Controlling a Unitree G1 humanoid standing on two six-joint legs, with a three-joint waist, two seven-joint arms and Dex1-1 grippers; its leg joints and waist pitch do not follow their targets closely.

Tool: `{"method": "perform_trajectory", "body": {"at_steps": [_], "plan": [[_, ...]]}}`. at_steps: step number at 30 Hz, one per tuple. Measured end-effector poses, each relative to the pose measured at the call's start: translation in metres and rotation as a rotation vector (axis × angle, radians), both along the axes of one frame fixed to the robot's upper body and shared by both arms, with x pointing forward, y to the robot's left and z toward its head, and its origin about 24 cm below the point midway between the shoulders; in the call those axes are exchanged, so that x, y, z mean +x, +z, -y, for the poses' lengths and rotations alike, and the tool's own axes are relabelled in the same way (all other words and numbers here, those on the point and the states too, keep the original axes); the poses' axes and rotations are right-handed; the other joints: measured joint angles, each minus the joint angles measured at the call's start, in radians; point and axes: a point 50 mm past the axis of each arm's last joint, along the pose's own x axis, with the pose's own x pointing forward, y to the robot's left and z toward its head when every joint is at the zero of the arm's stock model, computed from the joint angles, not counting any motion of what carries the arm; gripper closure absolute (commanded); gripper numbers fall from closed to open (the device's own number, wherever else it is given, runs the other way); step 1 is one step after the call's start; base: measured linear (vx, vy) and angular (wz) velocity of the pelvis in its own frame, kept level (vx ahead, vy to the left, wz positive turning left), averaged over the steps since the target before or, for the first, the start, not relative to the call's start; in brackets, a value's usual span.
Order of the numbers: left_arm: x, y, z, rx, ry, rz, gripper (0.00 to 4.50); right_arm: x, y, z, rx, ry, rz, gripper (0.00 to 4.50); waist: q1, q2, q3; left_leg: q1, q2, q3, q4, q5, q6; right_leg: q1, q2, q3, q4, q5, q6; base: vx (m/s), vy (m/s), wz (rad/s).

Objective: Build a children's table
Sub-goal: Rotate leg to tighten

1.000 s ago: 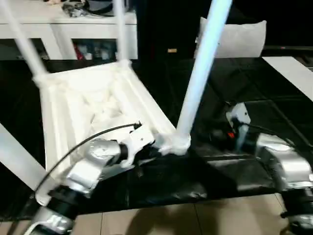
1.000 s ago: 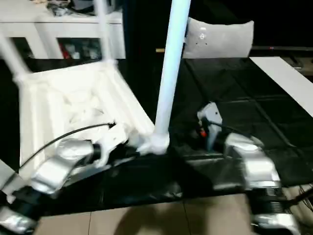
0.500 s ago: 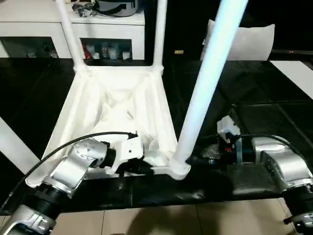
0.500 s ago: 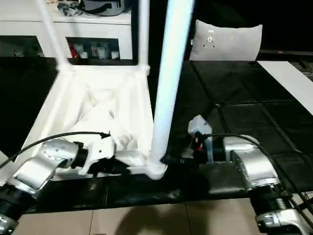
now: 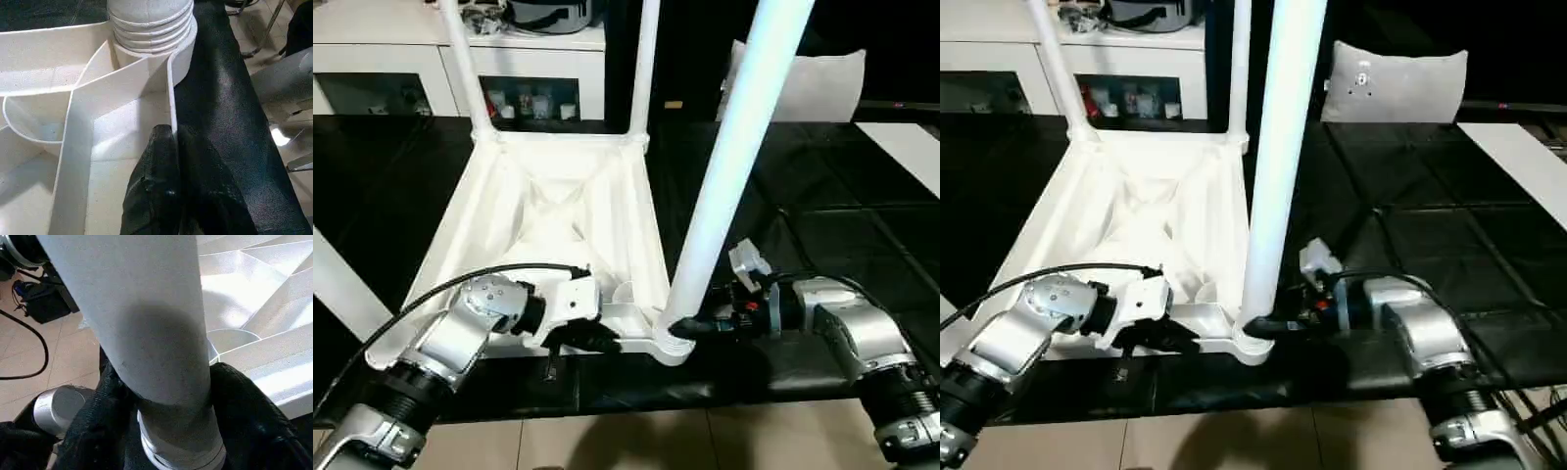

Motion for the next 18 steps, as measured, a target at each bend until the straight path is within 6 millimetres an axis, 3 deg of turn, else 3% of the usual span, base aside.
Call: {"method": "perform_trajectory", "body": {"at_steps": [9, 12, 16, 18], "plan": [[0.001, -0.002, 0.0, -0.043, 0.107, -0.045, 4.5, -0.004, -0.002, -0.007, 0.018, -0.099, 0.009, 2.46, -0.007, 0.0, 0.0, 0.002, 0.0, 0.0, 0.0, 0.0, -0.002, 0.0, 0.0, 0.001, 0.001, 0.0, 0.0, 0.0, 0.0, 0.0], [0.008, -0.004, 0.002, -0.057, 0.254, -0.041, 4.5, 0.005, -0.004, -0.014, 0.015, -0.292, 0.018, 2.47, -0.028, -0.001, -0.001, 0.003, 0.0, 0.0, 0.001, 0.0, -0.01, 0.001, 0.0, 0.0, 0.001, 0.001, 0.0, 0.0, 0.0, 0.0], [0.019, -0.008, 0.022, -0.097, 0.486, -0.024, 4.5, 0.025, -0.006, -0.027, -0.036, -0.633, 0.029, 2.49, -0.081, -0.001, 0.0, 0.003, 0.001, 0.0, 0.003, 0.001, -0.012, 0.003, 0.0, -0.005, -0.005, 0.001, 0.0, 0.0, 0.0, 0.0], [0.022, -0.009, 0.033, -0.108, 0.553, -0.018, 4.5, 0.031, -0.005, -0.03, -0.062, -0.745, 0.044, 2.49, -0.091, 0.001, -0.001, 0.002, 0.002, -0.001, 0.002, 0.001, -0.012, 0.005, 0.0, -0.01, -0.011, 0.002, 0.001, 0.0, 0.0, 0.0]]}}
